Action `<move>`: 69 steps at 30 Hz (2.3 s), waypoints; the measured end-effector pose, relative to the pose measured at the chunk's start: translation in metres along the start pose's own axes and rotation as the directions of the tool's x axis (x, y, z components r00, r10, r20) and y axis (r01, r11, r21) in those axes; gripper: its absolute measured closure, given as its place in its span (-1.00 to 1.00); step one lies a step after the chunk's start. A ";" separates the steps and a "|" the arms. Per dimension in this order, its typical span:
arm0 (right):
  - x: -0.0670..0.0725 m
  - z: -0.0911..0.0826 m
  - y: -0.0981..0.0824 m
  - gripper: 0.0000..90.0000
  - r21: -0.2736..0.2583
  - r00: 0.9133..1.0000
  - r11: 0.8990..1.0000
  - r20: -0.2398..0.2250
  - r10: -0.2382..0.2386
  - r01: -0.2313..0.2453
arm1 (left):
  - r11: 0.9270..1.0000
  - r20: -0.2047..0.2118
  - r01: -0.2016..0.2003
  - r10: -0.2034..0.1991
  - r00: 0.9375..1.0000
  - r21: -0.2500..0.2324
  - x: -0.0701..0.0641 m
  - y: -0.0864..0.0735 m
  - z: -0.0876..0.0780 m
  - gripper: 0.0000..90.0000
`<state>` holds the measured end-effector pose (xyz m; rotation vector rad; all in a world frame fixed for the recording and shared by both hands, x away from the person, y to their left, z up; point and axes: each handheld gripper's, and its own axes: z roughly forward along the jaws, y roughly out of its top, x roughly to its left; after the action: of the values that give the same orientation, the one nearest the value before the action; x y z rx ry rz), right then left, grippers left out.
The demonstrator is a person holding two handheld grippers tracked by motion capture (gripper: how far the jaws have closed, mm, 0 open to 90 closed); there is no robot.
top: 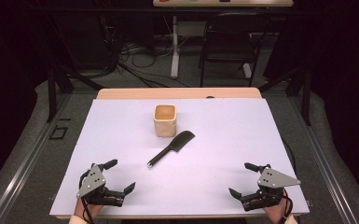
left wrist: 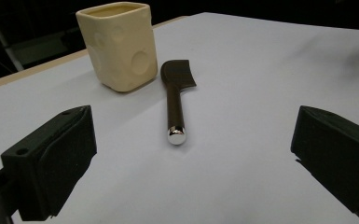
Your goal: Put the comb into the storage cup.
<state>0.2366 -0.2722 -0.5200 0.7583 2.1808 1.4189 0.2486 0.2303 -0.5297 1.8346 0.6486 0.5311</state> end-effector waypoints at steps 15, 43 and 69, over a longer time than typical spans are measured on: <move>0.000 0.000 -0.001 -1.00 0.010 1.000 1.000 -0.003 0.003 -0.003 | 0.998 -0.004 0.029 -0.029 1.000 0.060 0.001 0.014 0.013 -1.00; 0.001 0.002 -0.002 -1.00 0.027 1.000 1.000 -0.006 0.011 -0.011 | 0.983 -0.039 0.050 -0.044 0.998 0.179 0.013 0.042 0.047 -1.00; 0.001 0.000 -0.003 -1.00 0.033 1.000 0.999 -0.008 0.013 -0.013 | 0.944 -0.043 0.017 -0.003 0.999 0.330 0.005 0.067 0.090 -1.00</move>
<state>0.2347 -0.2726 -0.5231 0.7814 2.2148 1.3975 0.3211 0.1519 -0.4963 2.1374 0.8137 0.4755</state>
